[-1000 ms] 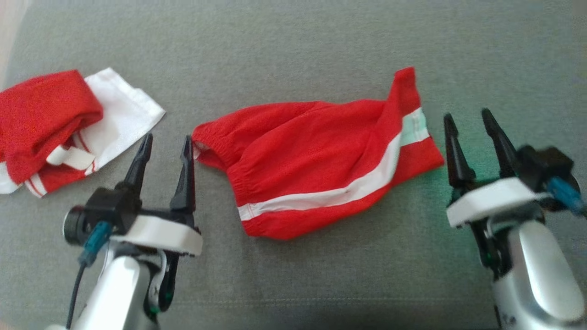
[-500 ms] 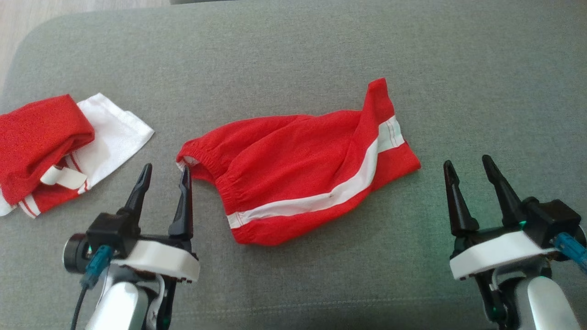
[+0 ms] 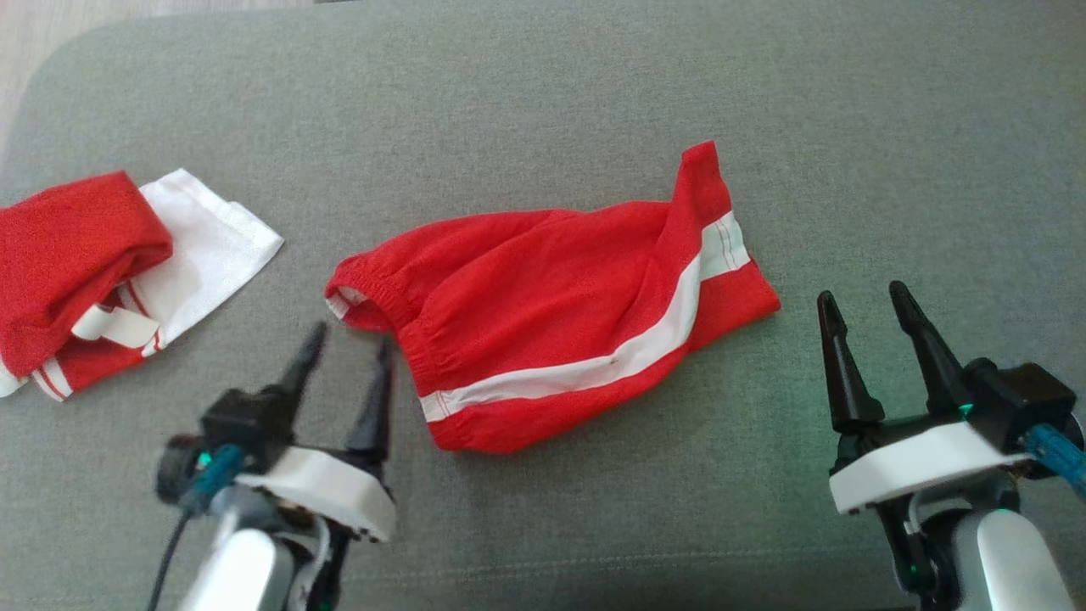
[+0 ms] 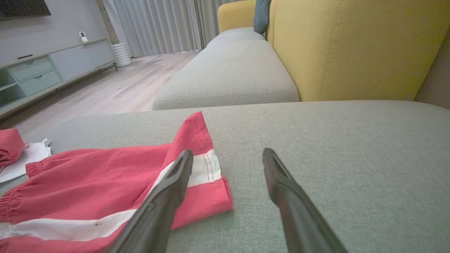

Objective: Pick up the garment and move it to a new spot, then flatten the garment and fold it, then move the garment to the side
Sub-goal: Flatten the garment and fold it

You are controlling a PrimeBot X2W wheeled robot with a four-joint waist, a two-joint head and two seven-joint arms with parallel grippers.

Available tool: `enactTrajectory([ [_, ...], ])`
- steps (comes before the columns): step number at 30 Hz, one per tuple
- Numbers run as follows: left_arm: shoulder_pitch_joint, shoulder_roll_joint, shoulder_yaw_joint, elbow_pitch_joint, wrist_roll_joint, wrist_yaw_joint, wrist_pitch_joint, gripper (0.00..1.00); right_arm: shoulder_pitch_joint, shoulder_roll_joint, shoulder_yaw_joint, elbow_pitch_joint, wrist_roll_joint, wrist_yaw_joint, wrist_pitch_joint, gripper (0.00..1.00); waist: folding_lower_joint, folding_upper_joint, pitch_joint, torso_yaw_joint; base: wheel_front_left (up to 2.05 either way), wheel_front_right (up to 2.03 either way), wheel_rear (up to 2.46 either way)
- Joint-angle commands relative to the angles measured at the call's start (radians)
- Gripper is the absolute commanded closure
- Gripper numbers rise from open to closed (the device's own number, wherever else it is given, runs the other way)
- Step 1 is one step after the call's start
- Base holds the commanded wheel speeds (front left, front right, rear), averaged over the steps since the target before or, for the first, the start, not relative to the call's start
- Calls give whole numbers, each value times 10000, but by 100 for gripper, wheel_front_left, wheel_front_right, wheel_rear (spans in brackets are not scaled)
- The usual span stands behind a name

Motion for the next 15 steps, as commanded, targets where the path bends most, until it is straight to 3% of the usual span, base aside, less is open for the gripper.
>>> enactTrajectory([
  [1, -153, 130, 203, -297, -151, -92, 198, 0, -92, -28, 223, -384, -43, -7, 22, 0, 0, 0, 27, 9, 0, 0, 0],
  [8, 40, -109, -442, -14, -990, -630, 2069, 0, -142, -17, 269, -339, -18, -7, 72, 0, 0, 0, 158, -57, 0, 0, 0],
  [15, 79, -122, -489, -164, -1483, -780, 2715, 0, -175, -13, 237, -225, 82, -7, 52, 0, 0, 0, 261, -137, 0, 0, 0],
])
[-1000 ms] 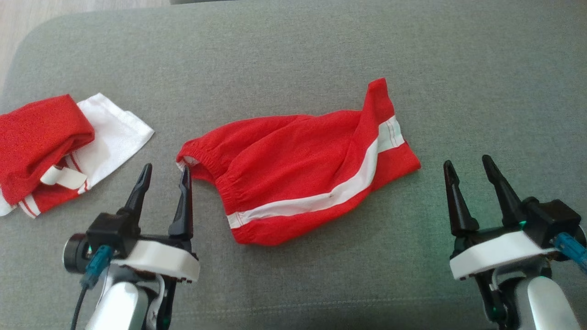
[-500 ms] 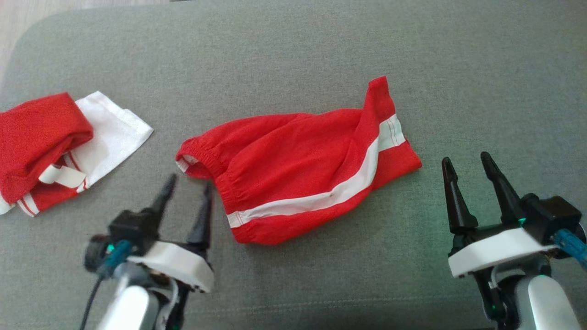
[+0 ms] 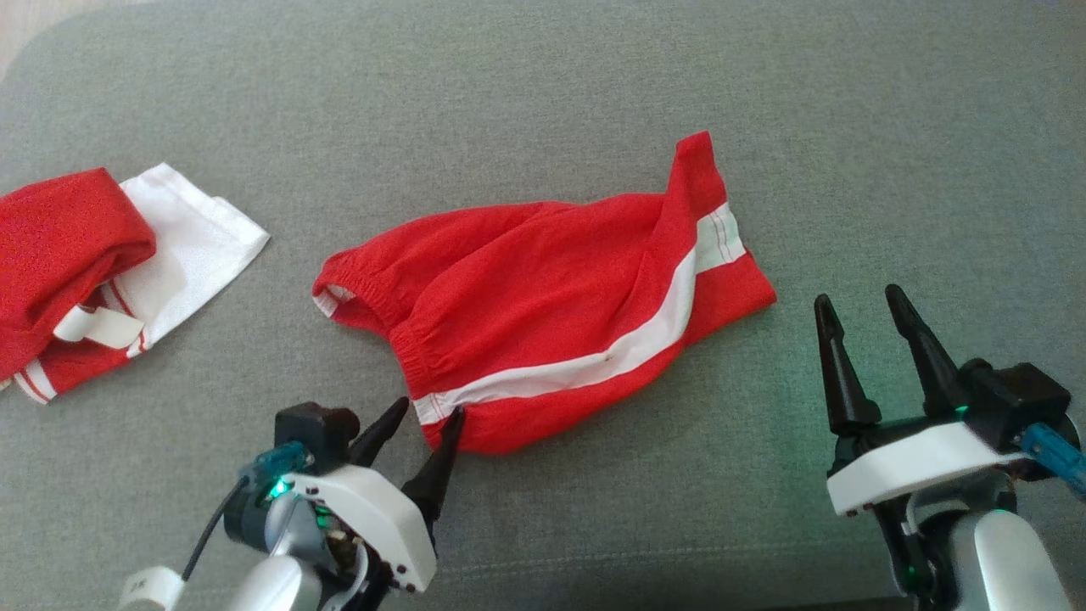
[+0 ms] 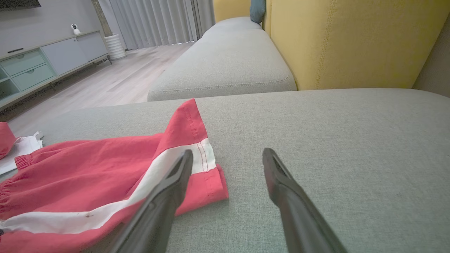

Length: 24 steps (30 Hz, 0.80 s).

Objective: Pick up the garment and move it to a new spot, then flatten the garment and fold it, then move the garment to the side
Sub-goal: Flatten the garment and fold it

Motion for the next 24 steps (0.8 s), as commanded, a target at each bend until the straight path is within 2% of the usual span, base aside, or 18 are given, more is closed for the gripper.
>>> enactTrajectory([
  [1, -247, 114, 338, -390, -9, -15, -38, 18, -169, -24, 225, -302, 94, -7, -25, 0, 0, 0, 8, -7, 0, 0, 0],
  [2, -255, 146, 336, -439, 5, -17, -40, 52, -175, -24, 223, -284, 105, -7, -19, 0, 0, 0, 19, -13, 0, 0, 0],
  [3, -258, 165, 319, -482, -23, -59, -20, 94, -185, -24, 221, -273, 112, -7, -19, 0, 0, 0, 29, -17, 0, 0, 0],
  [4, -257, 199, 295, -509, -42, -88, 44, 100, -199, -24, 224, -263, 124, -7, -21, 0, 0, 0, 38, -23, 0, 0, 0],
  [11, -305, 355, 317, -775, 67, 35, 66, 100, -479, -111, 365, 93, 293, -7, 299, 0, 0, 0, 114, -36, 0, 0, 0],
  [15, -428, 380, 332, -841, 123, 97, 26, 100, -1061, -704, 520, 739, 774, -7, 848, 0, 0, 0, 294, 66, 0, 0, 0],
  [24, -1004, 328, 247, -820, 250, 2, -184, 100, -3146, -2042, 1883, 1860, 2121, -7, 1947, 0, 0, 0, 958, 449, 0, 0, 0],
])
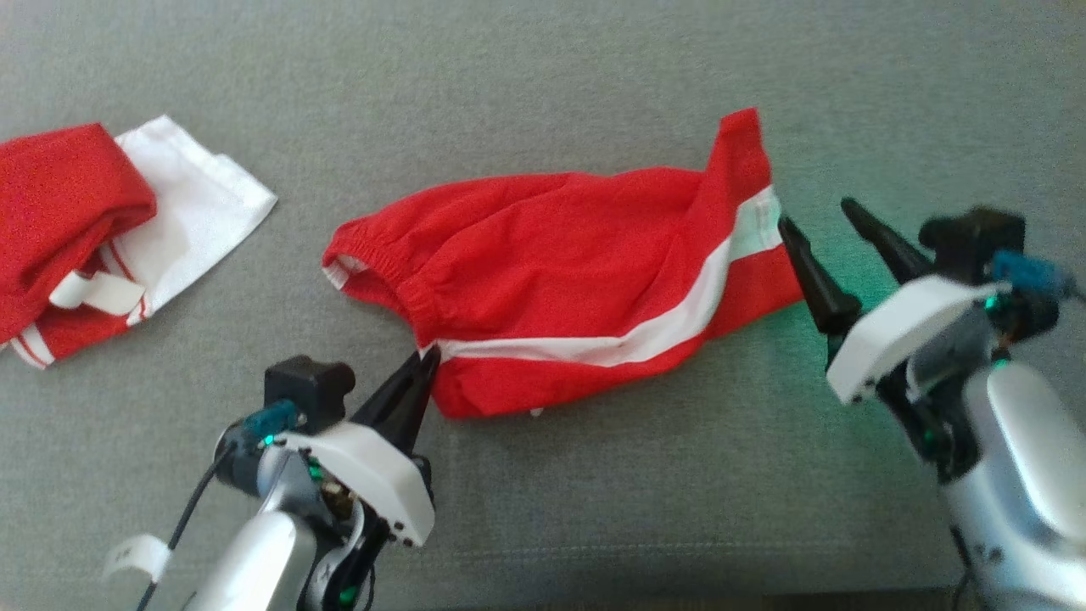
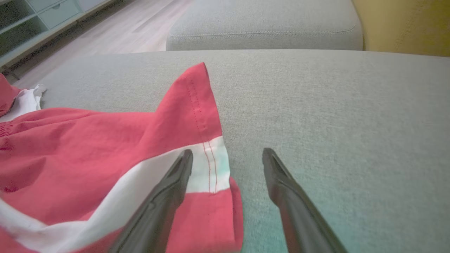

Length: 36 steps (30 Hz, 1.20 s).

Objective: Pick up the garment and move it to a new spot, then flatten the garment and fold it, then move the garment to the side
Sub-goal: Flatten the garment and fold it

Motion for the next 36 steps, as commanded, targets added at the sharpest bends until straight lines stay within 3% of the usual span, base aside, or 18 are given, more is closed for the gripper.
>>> enactTrajectory([
  [1, -437, 89, 273, -328, 86, -29, -149, 100, -383, -266, 354, -174, 149, -7, 98, 0, 0, 0, 233, 187, 0, 0, 0],
  [9, -1005, -104, 91, 36, 152, -230, -498, 100, -1707, -1157, 1582, 721, 1080, -7, 613, 0, 0, 0, 684, 568, 0, 0, 0],
  [21, -1152, -156, 47, 432, 141, -210, -845, 100, -1804, -1619, 2345, 781, 1692, -7, 675, 2, 0, 0, 644, 503, 0, 0, 0],
  [22, -1157, -149, 39, 456, 136, -202, -866, 100, -1764, -1650, 2419, 670, 1687, -7, 647, 25, 0, 0, 621, 485, 0, 0, 0],
  [23, -1160, -142, 39, 463, 134, -194, -879, 100, -1742, -1667, 2451, 613, 1686, -7, 633, 68, 0, 0, 611, 472, 0, 0, 0],
  [24, -1160, -137, 39, 469, 133, -184, -891, 100, -1708, -1667, 2474, 566, 1700, -7, 650, 100, 0, 0, 602, 460, 0, 0, 0],
  [30, -1152, -125, 51, 513, 114, -136, -1040, 100, -1441, -1717, 2340, 262, 1661, -7, 517, 100, 0, 0, 417, 443, 0, 0, 0],
  [36, -1264, 32, 312, 127, 306, 37, -1720, 100, -758, -1550, 1460, -382, 1627, -7, -202, 100, 0, 0, -130, 412, 0, 0, 0],
])
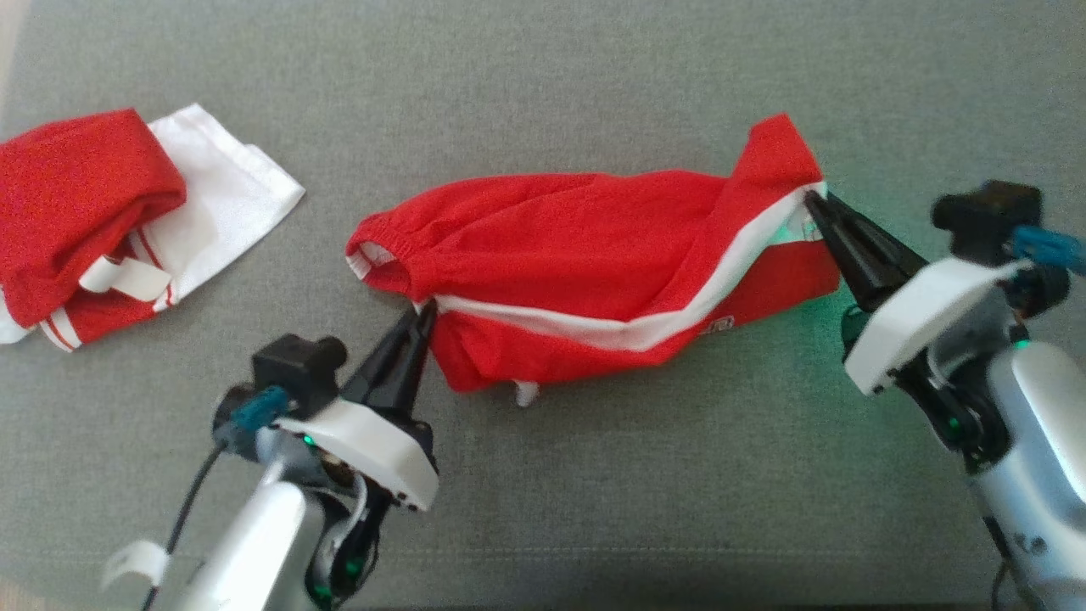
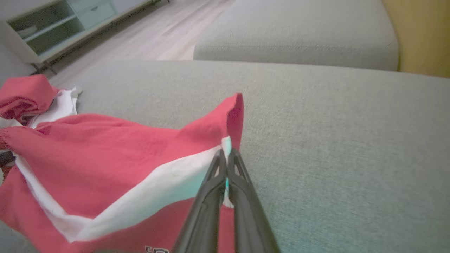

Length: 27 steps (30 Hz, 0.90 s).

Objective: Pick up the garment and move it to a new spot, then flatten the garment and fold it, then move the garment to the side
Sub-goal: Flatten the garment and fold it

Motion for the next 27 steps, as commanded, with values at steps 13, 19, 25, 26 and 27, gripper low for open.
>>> enactTrajectory([
  [13, -1546, 1148, 994, -2653, 851, 198, -497, 100, 998, 348, -1922, -3055, 152, -7, -636, 100, 0, 0, -1581, -504, 0, 0, 0],
  [19, -2714, 1519, 1294, -3575, 1010, 152, 71, 100, 593, 608, -3047, -4470, 426, -7, -15, 100, 0, 0, -2086, -709, 0, 0, 0],
  [25, -3495, 1618, 1516, -3844, 782, 81, 518, 100, 251, 836, -3776, -5028, 533, -7, 668, 100, 0, 0, -2332, -860, 0, 0, 0],
  [26, -3568, 1616, 1525, -3790, 737, 64, 557, 100, 221, 860, -3823, -5056, 544, -7, 748, 100, 0, 0, -2340, -872, 0, 0, 0],
  [27, -3639, 1600, 1516, -3716, 675, 28, 585, 100, 190, 916, -3868, -5068, 589, -7, 807, 100, 0, 0, -2336, -886, 0, 0, 0],
])
